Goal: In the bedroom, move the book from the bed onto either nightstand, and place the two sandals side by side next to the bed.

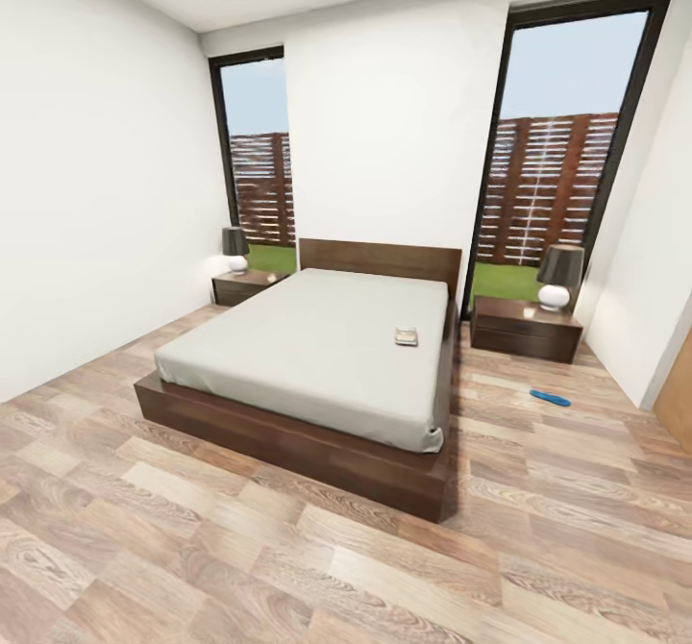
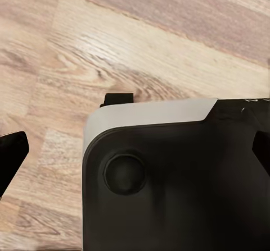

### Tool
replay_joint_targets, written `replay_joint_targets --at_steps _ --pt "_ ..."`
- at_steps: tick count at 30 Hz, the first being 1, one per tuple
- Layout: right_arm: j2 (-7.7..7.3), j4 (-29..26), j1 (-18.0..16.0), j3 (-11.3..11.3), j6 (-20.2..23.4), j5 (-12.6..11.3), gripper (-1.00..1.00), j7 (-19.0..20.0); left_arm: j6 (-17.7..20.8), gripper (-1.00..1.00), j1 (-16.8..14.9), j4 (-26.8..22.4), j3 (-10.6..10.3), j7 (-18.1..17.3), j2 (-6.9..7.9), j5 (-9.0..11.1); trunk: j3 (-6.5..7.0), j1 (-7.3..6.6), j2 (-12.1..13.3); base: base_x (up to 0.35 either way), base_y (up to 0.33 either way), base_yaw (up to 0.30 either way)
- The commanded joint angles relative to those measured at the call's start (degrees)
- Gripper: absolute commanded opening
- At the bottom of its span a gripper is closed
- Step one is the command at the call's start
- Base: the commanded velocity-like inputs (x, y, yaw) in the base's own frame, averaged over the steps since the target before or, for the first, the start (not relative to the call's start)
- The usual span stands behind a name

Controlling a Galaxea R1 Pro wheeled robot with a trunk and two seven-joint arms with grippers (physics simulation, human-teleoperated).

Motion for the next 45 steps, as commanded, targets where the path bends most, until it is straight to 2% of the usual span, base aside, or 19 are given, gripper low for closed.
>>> replay_joint_targets --at_steps 1,11,27,38,45 --pt "0.0 0.0 0.0 0.0 0.0 0.0 1.0 0.0 -0.1 1.0 0.0 0.0 0.0 0.0 -0.01 0.0 -0.05 0.0 0.0 0.0 0.0 0.269" --pt "0.02 0.0 0.0 0.0 0.0 0.0 1.0 0.0 -0.2 1.0 0.0 -0.2 0.0 0.0 0.01 0.0 -0.05 0.0 0.0 0.019 -0.023 0.269" --pt "0.02 0.0 0.0 0.0 0.0 0.0 1.0 0.0 -0.5 1.0 0.0 -0.2 0.0 0.0 0.08 0.0 -0.05 0.0 0.0 0.17 -0.205 0.269" --pt "0.02 0.0 0.0 0.0 0.0 0.0 1.0 0.0 -0.4 1.0 0.0 -0.2 0.0 0.0 0.13 0.0 -0.05 0.0 0.0 0.011 -0.013 0.261" --pt "0.04 0.0 0.0 0.0 0.0 0.0 1.0 0.0 -0.4 1.0 0.0 -0.2 0.0 0.0 0.16 0.0 -0.05 0.0 0.0 0.001 -0.001 0.101"
